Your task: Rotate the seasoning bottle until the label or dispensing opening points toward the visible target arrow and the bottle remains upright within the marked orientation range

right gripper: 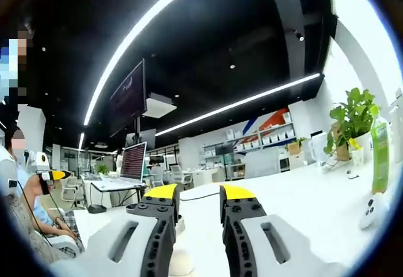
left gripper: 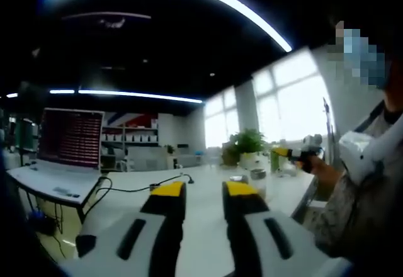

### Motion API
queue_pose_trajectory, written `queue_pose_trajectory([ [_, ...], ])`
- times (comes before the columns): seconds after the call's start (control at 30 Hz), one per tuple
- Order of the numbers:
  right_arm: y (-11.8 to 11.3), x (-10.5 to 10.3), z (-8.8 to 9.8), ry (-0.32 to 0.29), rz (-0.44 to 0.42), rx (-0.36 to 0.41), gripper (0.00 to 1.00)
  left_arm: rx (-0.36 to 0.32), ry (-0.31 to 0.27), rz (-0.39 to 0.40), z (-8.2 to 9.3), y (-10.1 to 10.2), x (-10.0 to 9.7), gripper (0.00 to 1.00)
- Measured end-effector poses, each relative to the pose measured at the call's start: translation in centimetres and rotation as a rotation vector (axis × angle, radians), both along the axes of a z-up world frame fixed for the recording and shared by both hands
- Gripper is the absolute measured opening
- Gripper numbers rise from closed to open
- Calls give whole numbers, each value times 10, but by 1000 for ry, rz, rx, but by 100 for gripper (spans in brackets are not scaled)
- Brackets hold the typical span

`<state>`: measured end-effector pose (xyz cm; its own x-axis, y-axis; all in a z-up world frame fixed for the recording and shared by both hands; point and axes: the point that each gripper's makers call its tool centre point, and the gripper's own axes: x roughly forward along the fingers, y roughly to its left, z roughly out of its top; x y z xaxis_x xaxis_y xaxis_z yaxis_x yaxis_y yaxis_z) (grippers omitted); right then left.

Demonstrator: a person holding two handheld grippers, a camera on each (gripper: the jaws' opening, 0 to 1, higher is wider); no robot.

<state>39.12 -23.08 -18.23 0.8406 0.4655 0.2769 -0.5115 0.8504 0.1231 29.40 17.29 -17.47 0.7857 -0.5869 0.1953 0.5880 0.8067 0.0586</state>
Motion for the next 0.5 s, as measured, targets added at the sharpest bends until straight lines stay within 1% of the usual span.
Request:
queue_pose_trajectory([
  [0.3, 2, -18, -2, 1, -23, -26, 24, 30, -4, -16, -3, -1, 14, 24],
  [0.4, -2, -23, -6, 11, -47, -32, 23, 35, -4, -45, -3, -6, 20, 24],
  [0.47, -5, -27, -9, 15, -65, -18, 23, 40, -9, -77, -3, -12, 26, 25],
  [0.5, -6, -29, -10, 18, -71, -10, 21, 41, -9, -87, -3, -14, 27, 25],
])
